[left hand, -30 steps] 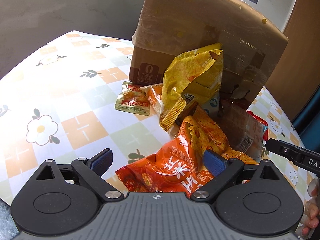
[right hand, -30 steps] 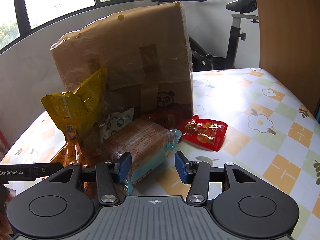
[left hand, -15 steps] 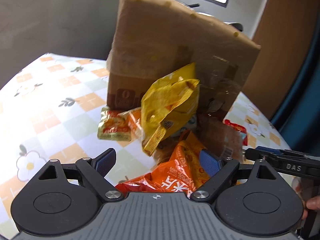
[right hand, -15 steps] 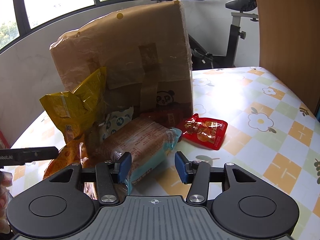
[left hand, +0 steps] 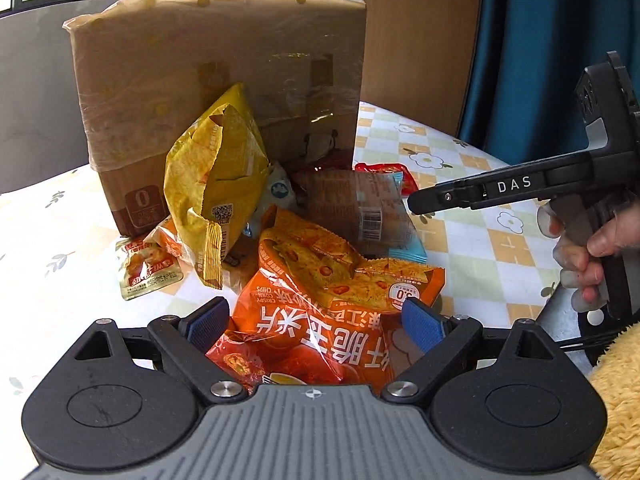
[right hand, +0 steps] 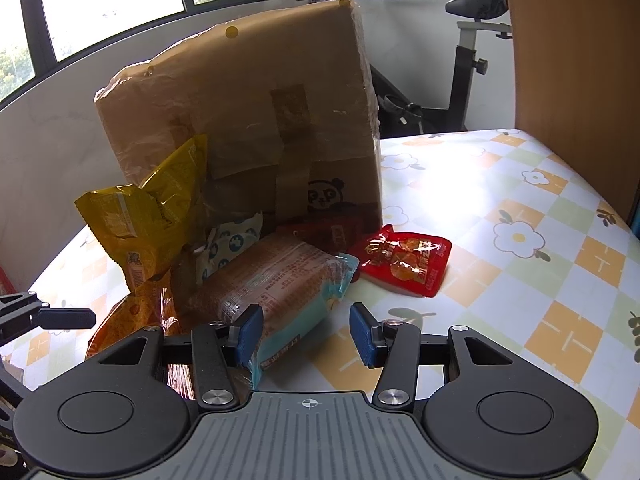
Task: Organize snacks
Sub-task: 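Close the left gripper on the orange corn chips bag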
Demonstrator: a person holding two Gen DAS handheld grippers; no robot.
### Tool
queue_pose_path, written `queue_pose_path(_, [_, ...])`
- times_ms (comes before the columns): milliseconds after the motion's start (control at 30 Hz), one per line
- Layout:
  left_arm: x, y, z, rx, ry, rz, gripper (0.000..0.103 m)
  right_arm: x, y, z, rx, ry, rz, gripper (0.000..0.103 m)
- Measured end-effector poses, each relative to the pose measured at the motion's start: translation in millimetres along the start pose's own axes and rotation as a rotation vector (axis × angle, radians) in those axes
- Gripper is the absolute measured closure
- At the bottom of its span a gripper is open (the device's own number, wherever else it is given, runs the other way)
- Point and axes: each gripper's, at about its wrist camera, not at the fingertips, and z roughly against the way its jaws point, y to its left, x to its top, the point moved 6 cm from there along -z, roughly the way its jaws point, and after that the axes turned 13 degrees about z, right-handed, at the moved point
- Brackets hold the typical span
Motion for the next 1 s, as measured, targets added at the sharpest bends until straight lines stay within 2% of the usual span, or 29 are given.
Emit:
queue_pose_path(300, [3,6,-18,0.031,-0.021,0.069,0.0,-1,0,-3,-0.001,0.008,-0.001,0.058])
queue_pose_path(600, [-1,19,-29,0.033,0.005,0.18,0.0,-1,0,-3,0.0,0.007,-0.005,0.058])
queue_pose_path(700, [-4,16,-27,0.024,0.008,0.176,0.005,-1,0,-3,0.0,0.006,-0.004,0.058])
queue_pose_path(767, [-6,12,-22,-0.014,0.012,0.157,0.013,-1,-1,-2,-0.001,0.005,-0.006,0.058])
queue_pose_path(833, [-8,10,-17,-0.016,0.002,0.154,0.017,-1,-2,-2,-0.003,0.005,-0.008,0.058])
queue_pose_path(1000, [-9,22,-8,0.008,-0.035,0.249,0.021,-1,-1,-1,-0.002,0.004,-0.006,0.058])
